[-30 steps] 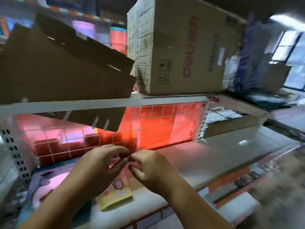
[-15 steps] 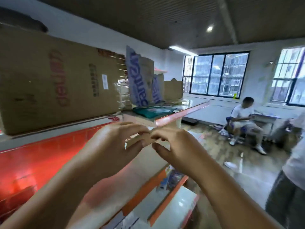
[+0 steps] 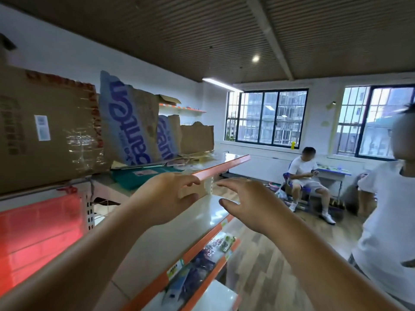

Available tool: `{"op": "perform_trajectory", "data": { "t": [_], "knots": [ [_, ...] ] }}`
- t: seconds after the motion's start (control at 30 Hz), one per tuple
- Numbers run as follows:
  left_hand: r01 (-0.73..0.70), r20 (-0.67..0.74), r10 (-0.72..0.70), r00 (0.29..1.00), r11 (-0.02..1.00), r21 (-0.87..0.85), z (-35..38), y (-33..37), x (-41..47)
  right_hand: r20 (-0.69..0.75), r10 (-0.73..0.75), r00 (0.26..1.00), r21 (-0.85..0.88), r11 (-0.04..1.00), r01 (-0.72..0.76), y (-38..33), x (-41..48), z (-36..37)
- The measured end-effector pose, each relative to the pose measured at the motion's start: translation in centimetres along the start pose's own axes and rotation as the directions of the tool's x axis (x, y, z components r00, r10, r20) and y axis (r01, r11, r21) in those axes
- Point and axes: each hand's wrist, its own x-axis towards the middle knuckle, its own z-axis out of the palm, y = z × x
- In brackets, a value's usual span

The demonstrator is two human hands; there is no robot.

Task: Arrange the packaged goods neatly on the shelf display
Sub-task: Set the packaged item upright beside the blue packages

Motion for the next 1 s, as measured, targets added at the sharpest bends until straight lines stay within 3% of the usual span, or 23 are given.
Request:
{"op": "perform_trajectory", "data": {
  "t": [0.4,0.7,1.0],
  "knots": [
    [-0.02,0.151,0.0,0.988,0.992,0.127,4.2,-8.0,17.5,0.084,-0.004,0.996,-0.064,0.998,0.01,10.2,14.3,6.6],
    [0.067,0.257,-0.13,0.958,0.969,0.238,7.2,-13.9,27.0,0.086,-0.015,0.996,-0.043,0.999,0.019,15.3,27.2,11.5],
    [0.171,0.284,-0.274,0.919,0.924,0.342,10.5,-14.3,31.8,0.113,-0.037,0.993,0.006,0.999,0.037,21.5,36.8,16.4]
  ]
}}
